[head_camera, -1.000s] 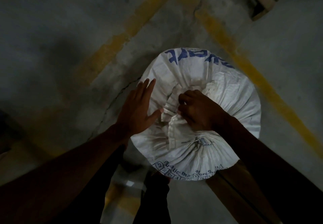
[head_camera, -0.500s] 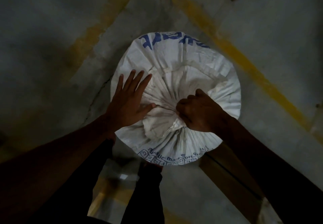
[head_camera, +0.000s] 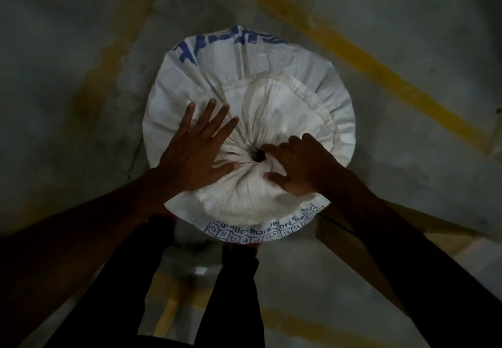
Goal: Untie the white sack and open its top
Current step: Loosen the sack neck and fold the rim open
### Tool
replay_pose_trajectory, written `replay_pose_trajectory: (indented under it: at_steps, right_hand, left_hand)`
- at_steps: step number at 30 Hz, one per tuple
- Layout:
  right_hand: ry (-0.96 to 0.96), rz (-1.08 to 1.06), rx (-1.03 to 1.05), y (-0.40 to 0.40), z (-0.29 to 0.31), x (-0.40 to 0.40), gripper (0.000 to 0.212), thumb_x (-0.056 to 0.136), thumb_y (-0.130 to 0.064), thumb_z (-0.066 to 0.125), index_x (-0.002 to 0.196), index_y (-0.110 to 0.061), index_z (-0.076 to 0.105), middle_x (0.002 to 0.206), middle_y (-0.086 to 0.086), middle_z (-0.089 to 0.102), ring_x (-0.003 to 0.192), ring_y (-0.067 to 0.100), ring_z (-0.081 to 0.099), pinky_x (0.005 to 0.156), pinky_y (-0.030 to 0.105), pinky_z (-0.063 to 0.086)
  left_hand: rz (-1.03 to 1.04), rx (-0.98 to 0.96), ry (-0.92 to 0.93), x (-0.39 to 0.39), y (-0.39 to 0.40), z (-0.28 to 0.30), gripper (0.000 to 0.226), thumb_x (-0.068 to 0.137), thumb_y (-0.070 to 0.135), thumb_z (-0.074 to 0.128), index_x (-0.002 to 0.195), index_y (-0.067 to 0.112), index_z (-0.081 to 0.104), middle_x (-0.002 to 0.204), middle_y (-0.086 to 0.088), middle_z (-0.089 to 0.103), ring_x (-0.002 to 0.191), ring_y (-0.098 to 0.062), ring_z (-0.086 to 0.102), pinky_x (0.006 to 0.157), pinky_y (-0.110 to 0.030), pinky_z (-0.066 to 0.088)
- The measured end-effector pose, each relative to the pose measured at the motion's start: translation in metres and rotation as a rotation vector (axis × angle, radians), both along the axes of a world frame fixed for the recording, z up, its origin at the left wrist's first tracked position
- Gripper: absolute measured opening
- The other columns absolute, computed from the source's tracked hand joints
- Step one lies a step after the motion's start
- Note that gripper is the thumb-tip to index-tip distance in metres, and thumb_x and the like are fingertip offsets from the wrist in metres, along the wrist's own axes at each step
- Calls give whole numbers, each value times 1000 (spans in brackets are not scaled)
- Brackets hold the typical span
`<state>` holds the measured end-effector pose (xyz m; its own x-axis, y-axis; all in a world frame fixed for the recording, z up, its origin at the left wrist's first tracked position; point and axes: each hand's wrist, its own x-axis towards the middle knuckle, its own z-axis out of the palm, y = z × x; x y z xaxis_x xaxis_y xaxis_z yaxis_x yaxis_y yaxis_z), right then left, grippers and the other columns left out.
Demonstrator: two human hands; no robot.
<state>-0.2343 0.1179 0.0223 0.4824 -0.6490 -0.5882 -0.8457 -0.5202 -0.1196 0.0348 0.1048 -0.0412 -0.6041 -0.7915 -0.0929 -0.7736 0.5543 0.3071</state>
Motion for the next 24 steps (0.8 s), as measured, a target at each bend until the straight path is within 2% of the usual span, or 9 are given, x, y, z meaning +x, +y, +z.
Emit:
replay_pose_trajectory:
  at_steps: [4,6,8,11,13,16,20,24]
  right_hand:
    - [45,48,11,11,-6,-3,78,84,-74,23,141,-31,56,128,7,68,113,34,58,96,46,39]
    - [83,96,-34,19,-10,-2,74,85,-70,29,137,-27,60,120,5,68,108,32,59,91,44,39]
    - [69,128,-70,26,-12,-6,63,87,-62,42,131,-22,63,115,4,63,106,29,55,87,43,37]
    - [-55,153,-112,36,-10,-17,39,86,-49,52,108,-22,70,119,1,56,107,25,47,83,42,35]
    - [-136,148,-88,43,-11,-27,28,85,-44,56,90,-21,71,123,0,57,109,27,50,84,44,39]
    - [-145,128,-36,49,-12,-36,24,83,-40,62,88,-19,72,126,2,64,112,30,54,88,46,44]
    - [-102,114,57,55,-12,-40,26,87,-44,54,93,-24,70,102,-6,72,108,26,53,92,46,40]
    - [-108,60,36,61,-15,-42,40,86,-57,44,78,-27,68,75,-5,67,95,23,55,87,42,34]
  left_hand:
    - [-67,17,-8,-7,5,-8,87,94,76,34,158,18,41,169,-12,33,160,-34,21,129,-62,9]
    - [-79,20,-27,-10,6,-11,85,94,77,34,155,19,46,168,-12,35,160,-33,21,129,-61,8]
    - [-82,11,-31,-12,8,-10,82,95,76,36,152,19,50,167,-12,36,160,-33,23,129,-61,8]
    - [-102,10,-28,-17,12,-9,78,96,74,36,150,20,53,167,-12,37,159,-32,24,130,-61,8]
    - [-117,-2,-12,-21,15,-11,75,97,72,39,147,20,57,166,-11,40,159,-32,26,129,-61,9]
    - [-163,-41,13,-24,21,-17,68,98,68,45,142,18,63,162,-12,46,155,-34,34,128,-62,14]
    - [-225,-105,42,-27,26,-19,61,98,62,54,136,16,67,155,-14,54,148,-36,45,124,-65,22]
    - [-285,-145,43,-33,26,-19,59,97,59,57,136,15,66,148,-12,60,140,-36,54,122,-66,27]
